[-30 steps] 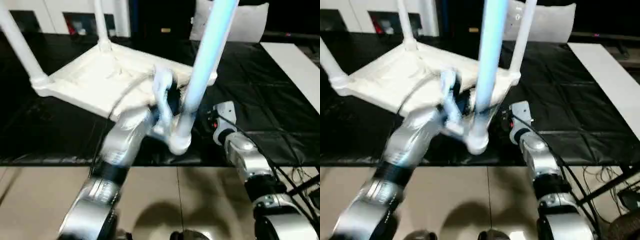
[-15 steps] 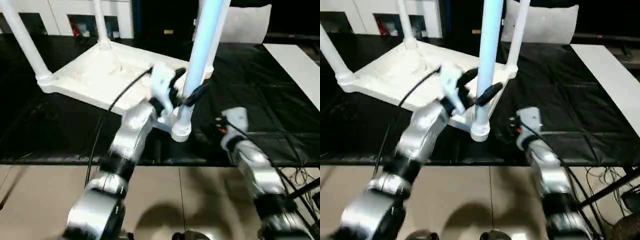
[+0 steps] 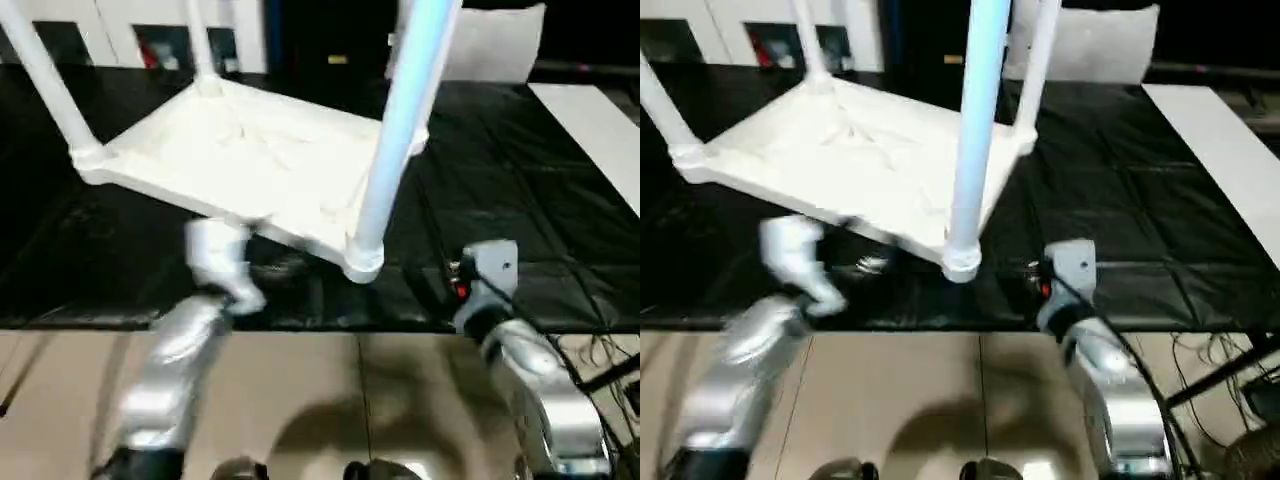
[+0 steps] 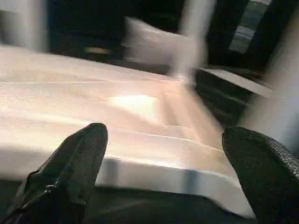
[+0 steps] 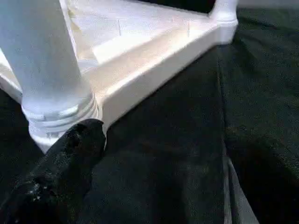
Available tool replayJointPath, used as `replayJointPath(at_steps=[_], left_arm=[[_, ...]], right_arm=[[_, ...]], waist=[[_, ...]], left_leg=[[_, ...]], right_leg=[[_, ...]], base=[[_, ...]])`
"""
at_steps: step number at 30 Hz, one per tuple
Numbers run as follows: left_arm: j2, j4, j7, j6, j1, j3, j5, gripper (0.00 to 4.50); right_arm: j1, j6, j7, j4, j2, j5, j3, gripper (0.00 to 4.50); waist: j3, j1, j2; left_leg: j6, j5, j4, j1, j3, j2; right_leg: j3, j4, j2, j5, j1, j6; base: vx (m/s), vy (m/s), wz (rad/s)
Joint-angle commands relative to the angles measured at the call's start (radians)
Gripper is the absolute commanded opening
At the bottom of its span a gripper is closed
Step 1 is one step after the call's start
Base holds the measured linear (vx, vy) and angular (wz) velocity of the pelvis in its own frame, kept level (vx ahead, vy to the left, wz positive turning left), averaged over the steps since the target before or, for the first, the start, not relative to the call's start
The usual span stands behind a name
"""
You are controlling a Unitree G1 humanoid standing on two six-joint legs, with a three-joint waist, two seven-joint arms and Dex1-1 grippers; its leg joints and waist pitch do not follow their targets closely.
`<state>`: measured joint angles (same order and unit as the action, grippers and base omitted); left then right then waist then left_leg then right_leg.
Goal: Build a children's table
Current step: Rotate table base
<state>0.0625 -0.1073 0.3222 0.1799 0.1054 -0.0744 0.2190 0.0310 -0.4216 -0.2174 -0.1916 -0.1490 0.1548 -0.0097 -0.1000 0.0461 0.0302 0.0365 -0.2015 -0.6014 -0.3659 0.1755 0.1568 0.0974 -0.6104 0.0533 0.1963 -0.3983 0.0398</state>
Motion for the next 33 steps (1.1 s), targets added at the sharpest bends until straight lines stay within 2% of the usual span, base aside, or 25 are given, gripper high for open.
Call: replayJointPath(at_steps=[1,2,3,6,9,11,13,14,15,17,18,19,20,21,22,24,25,26,27,28,29,30,31,32,33], left_arm=[[0.009,-0.034,-0.059,0.028,-0.032,-0.002,-0.05,4.44],[0.017,-0.049,-0.072,0.043,-0.049,0.007,-0.065,4.44],[0.02,-0.063,-0.075,0.042,-0.065,0.015,-0.069,4.44],[0.025,-0.102,-0.078,0.068,-0.085,0.032,-0.082,4.44],[0.026,-0.116,-0.084,0.078,-0.078,0.043,-0.094,4.44],[0.024,-0.121,-0.09,0.08,-0.076,0.048,-0.093,4.44],[0.026,-0.129,-0.092,0.087,-0.077,0.056,-0.093,4.44],[0.027,-0.131,-0.092,0.089,-0.077,0.058,-0.093,4.44],[0.03,-0.133,-0.089,0.098,-0.073,0.067,-0.097,4.44],[0.03,-0.13,-0.086,0.1,-0.067,0.07,-0.1,4.44],[0.031,-0.127,-0.088,0.105,-0.063,0.07,-0.102,4.44],[0.032,-0.126,-0.089,0.109,-0.062,0.071,-0.104,4.44],[0.032,-0.123,-0.087,0.109,-0.058,0.071,-0.102,4.44],[0.033,-0.121,-0.086,0.111,-0.054,0.074,-0.098,4.44],[0.035,-0.12,-0.084,0.11,-0.052,0.075,-0.097,4.44],[0.037,-0.121,-0.085,0.113,-0.05,0.078,-0.094,4.44],[0.037,-0.121,-0.085,0.114,-0.05,0.078,-0.094,4.44],[0.04,-0.12,-0.082,0.115,-0.051,0.082,-0.093,4.44],[0.043,-0.12,-0.077,0.116,-0.053,0.087,-0.093,4.44],[0.043,-0.12,-0.076,0.117,-0.054,0.089,-0.094,4.44],[0.044,-0.119,-0.075,0.118,-0.054,0.089,-0.094,4.44],[0.044,-0.118,-0.075,0.121,-0.054,0.089,-0.095,4.44],[0.045,-0.117,-0.075,0.124,-0.054,0.089,-0.096,4.44],[0.046,-0.117,-0.074,0.125,-0.054,0.089,-0.095,4.44],[0.046,-0.116,-0.073,0.126,-0.053,0.089,-0.094,4.44]], right_arm=[[-0.008,0.029,0.018,-0.025,0.002,-0.001,-0.013,4.5],[-0.013,0.04,0.023,-0.031,0.006,-0.001,-0.02,4.5],[-0.015,0.037,0.032,-0.033,0.009,-0.002,-0.03,4.5],[-0.006,0.019,0.007,-0.032,-0.013,0.009,-0.026,4.5],[-0.001,0.001,-0.02,-0.04,-0.021,0.024,-0.021,4.5],[-0.001,0.01,-0.024,-0.039,-0.023,0.021,-0.02,4.5],[0.002,0.016,-0.02,-0.034,-0.021,0.023,-0.021,4.5],[0.003,0.017,-0.02,-0.033,-0.021,0.023,-0.021,4.5],[0.005,0.019,-0.017,-0.031,-0.019,0.023,-0.02,4.5],[0.003,0.02,-0.019,-0.03,-0.019,0.021,-0.016,4.5],[0.001,0.02,-0.019,-0.031,-0.018,0.019,-0.013,4.5],[0.0,0.02,-0.02,-0.032,-0.017,0.017,-0.012,4.5],[-0.003,0.021,-0.02,-0.032,-0.016,0.015,-0.009,4.5],[-0.005,0.021,-0.02,-0.032,-0.015,0.01,-0.007,4.5],[-0.005,0.021,-0.019,-0.032,-0.015,0.008,-0.007,4.5],[-0.004,0.021,-0.018,-0.032,-0.015,0.006,-0.007,4.5],[-0.004,0.021,-0.018,-0.032,-0.015,0.006,-0.007,4.5],[-0.003,0.022,-0.018,-0.031,-0.02,0.001,-0.005,4.5],[-0.003,0.025,-0.019,-0.03,-0.025,-0.004,-0.003,4.5],[-0.003,0.027,-0.02,-0.029,-0.027,-0.005,-0.003,4.5],[-0.004,0.029,-0.019,-0.027,-0.03,-0.009,-0.001,4.5],[-0.005,0.031,-0.018,-0.025,-0.031,-0.011,0.0,4.5],[-0.006,0.031,-0.018,-0.026,-0.032,-0.011,0.0,4.5],[-0.008,0.03,-0.017,-0.027,-0.031,-0.011,0.001,4.5],[-0.009,0.03,-0.017,-0.028,-0.031,-0.011,0.001,4.5]], waist=[[0.042,-0.002,0.011],[0.042,-0.002,0.011],[0.037,-0.006,0.012],[0.019,-0.022,0.009],[0.018,-0.033,0.007],[0.031,-0.028,0.013],[0.044,-0.014,0.017],[0.044,-0.014,0.017],[0.059,-0.007,0.012],[0.073,-0.01,0.004],[0.08,-0.017,0.0],[0.081,-0.022,0.007],[0.081,-0.022,0.007],[0.083,-0.009,0.014],[0.084,0.002,0.021],[0.083,0.012,0.019],[0.086,0.012,0.002],[0.088,-0.004,-0.007],[0.082,-0.056,-0.025],[0.103,-0.063,-0.021],[0.08,-0.048,-0.008],[0.077,-0.053,0.016],[0.074,-0.042,0.065],[0.044,-0.017,0.081],[0.065,0.009,0.072]], left_leg=[[-0.021,-0.369,0.085,0.026,-0.039,0.077],[-0.021,-0.369,0.085,0.026,-0.039,0.077],[-0.008,-0.447,0.091,0.041,-0.043,0.075],[0.001,-0.623,0.092,0.098,-0.047,0.076],[0.012,-0.667,0.114,0.1,-0.057,0.089],[-0.004,-0.559,0.109,0.08,-0.042,0.074],[-0.067,-0.313,0.099,0.047,-0.022,0.06],[-0.067,-0.313,0.099,0.047,-0.022,0.06],[-0.103,-0.178,0.093,0.054,-0.017,0.058],[-0.156,-0.063,0.089,0.079,-0.024,0.061],[-0.224,0.044,0.08,0.09,-0.037,0.058],[-0.298,0.106,0.067,0.108,-0.042,0.054],[-0.298,0.106,0.067,0.108,-0.042,0.054],[-0.352,0.139,0.04,0.067,-0.024,0.015],[-0.333,0.128,0.019,0.018,-0.019,-0.008],[-0.293,0.12,0.004,-0.01,-0.024,-0.011],[-0.253,0.195,0.013,0.007,-0.044,0.005],[-0.276,0.271,0.022,0.058,-0.067,0.021],[-0.427,0.415,0.036,0.239,-0.188,0.142],[-0.517,0.492,0.03,0.294,-0.229,0.186],[-0.538,0.547,0.032,0.25,-0.182,0.186],[-0.461,0.423,0.031,0.188,-0.095,0.091],[-0.353,0.129,0.004,0.119,-0.019,-0.045],[-0.292,-0.073,-0.04,0.06,-0.018,-0.076],[-0.189,-0.126,-0.124,0.013,-0.067,-0.054]], right_leg=[[-0.069,0.123,0.108,0.607,0.038,0.032],[-0.069,0.123,0.108,0.607,0.038,0.032],[-0.061,0.133,0.1,0.68,0.042,0.002],[-0.024,0.165,0.079,0.73,0.038,0.0],[-0.022,0.151,0.085,0.629,0.067,0.027],[-0.043,0.151,0.104,0.603,0.095,0.065],[-0.061,0.141,0.106,0.508,0.132,0.132],[-0.061,0.141,0.106,0.508,0.132,0.132],[-0.056,0.12,0.091,0.359,0.139,0.175],[-0.042,0.082,0.073,0.157,0.131,0.22],[-0.035,0.053,0.062,0.016,0.123,0.237],[-0.036,0.036,0.06,-0.065,0.106,0.243],[-0.036,0.036,0.06,-0.065,0.106,0.243],[-0.061,0.032,0.072,-0.138,0.149,0.271],[-0.086,0.044,0.08,-0.153,0.194,0.291],[-0.102,0.043,0.083,-0.194,0.223,0.304],[-0.074,0.012,0.045,-0.296,0.209,0.267],[-0.047,-0.016,0.014,-0.304,0.167,0.237],[-0.015,-0.084,0.019,-0.002,-0.039,0.106],[-0.021,-0.112,0.043,0.142,-0.091,0.012],[-0.045,-0.13,0.069,0.121,-0.121,-0.076],[-0.065,-0.066,0.068,-0.045,-0.09,-0.033],[-0.115,0.026,0.06,-0.068,0.012,0.001],[-0.192,0.109,0.112,0.228,0.069,0.043],[-0.255,0.11,0.203,0.422,0.166,0.19]], base=[[0.0,0.0,0.0],[0.0,0.0,0.0],[0.0,0.0,0.0],[0.0,0.0,0.0],[0.051,0.026,-0.04],[0.094,0.023,-0.02],[0.111,0.015,0.0],[0.119,0.008,0.01],[0.119,0.008,0.01],[0.165,0.009,0.04],[0.173,0.009,0.04],[0.168,0.002,0.07],[0.141,-0.007,0.08],[0.141,-0.007,0.08],[0.116,-0.007,0.07],[0.115,0.002,0.09],[0.114,0.006,0.14],[0.186,-0.04,0.15],[0.186,-0.04,0.15],[0.174,-0.061,0.12],[0.068,-0.048,0.07],[0.068,-0.048,0.07],[0.0,0.0,0.0],[0.0,0.0,0.0],[0.0,0.0,0.0]])
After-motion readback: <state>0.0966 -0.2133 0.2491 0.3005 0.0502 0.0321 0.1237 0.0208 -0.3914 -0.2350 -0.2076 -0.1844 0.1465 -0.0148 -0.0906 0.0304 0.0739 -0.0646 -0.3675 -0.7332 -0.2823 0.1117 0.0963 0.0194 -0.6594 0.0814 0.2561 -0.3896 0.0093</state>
